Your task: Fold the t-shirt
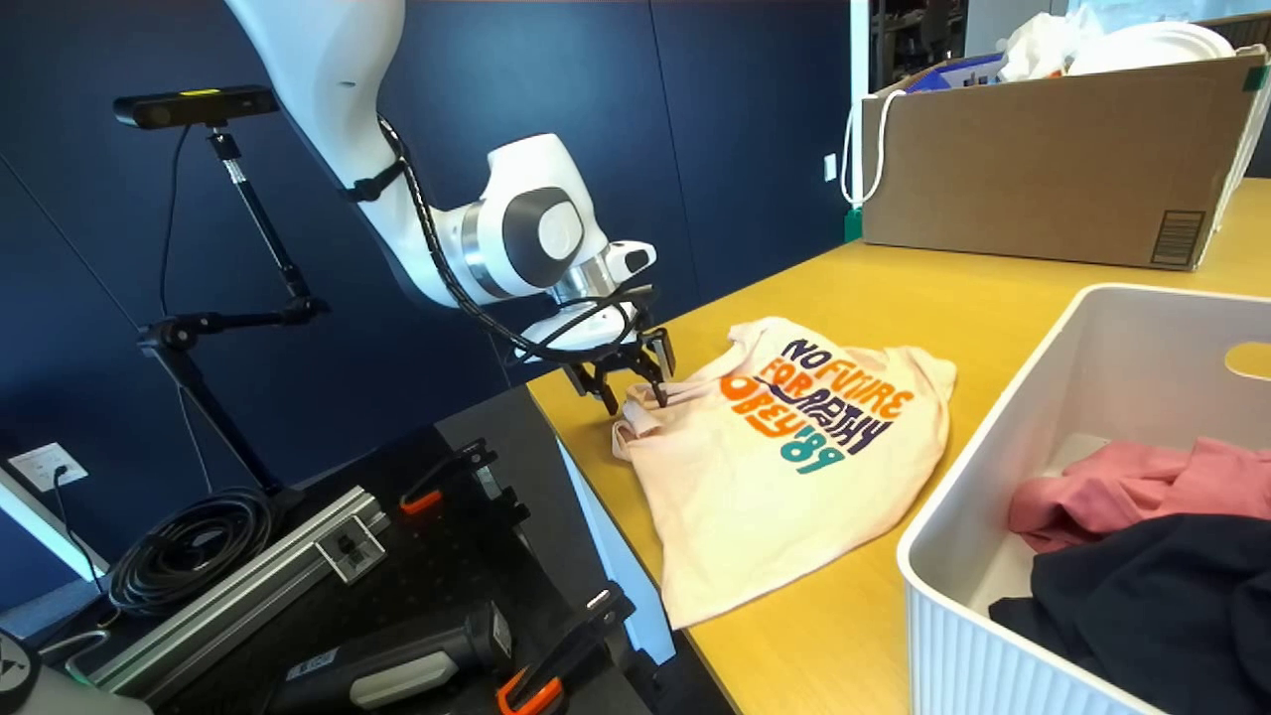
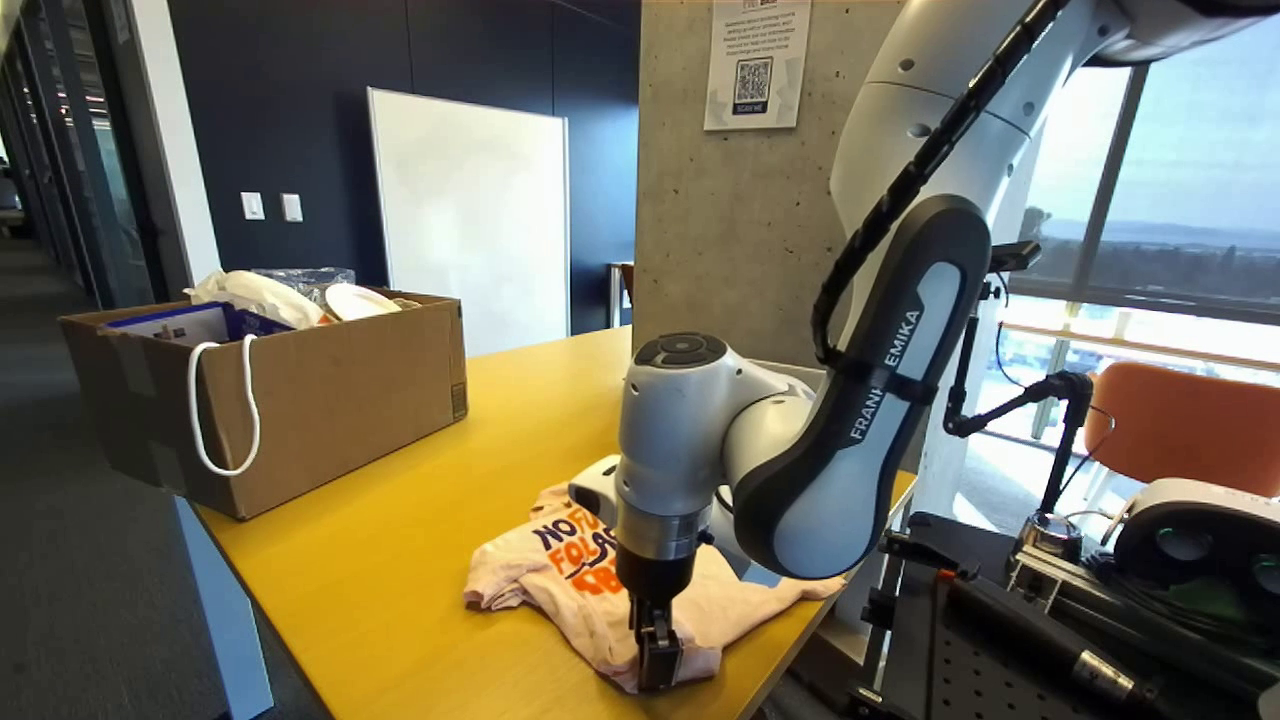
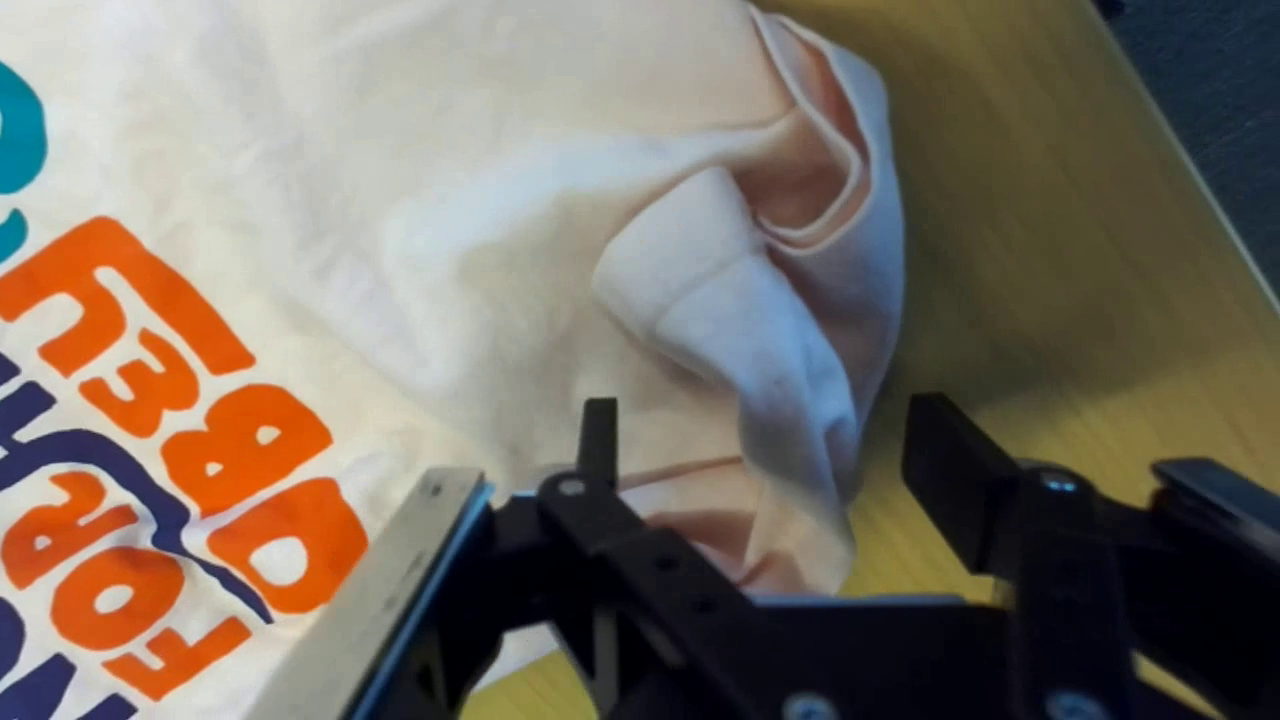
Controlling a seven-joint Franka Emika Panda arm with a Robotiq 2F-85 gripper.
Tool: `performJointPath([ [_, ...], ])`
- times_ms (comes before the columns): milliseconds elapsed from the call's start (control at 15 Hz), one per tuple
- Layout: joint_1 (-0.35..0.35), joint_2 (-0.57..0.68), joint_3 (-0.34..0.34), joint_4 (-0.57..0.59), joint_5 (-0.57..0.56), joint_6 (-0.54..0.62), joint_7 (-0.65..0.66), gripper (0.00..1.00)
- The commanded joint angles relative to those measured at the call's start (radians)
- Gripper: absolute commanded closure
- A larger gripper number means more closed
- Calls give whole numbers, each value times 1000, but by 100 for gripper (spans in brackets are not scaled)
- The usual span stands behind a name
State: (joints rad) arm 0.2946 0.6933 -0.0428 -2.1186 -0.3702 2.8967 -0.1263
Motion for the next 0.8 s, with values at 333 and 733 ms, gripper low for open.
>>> performJointPath([
  [333,7,-31,-3,-42,-1,17,25,95],
  [733,-27,-123,64,-107,28,-19,-1,99],
])
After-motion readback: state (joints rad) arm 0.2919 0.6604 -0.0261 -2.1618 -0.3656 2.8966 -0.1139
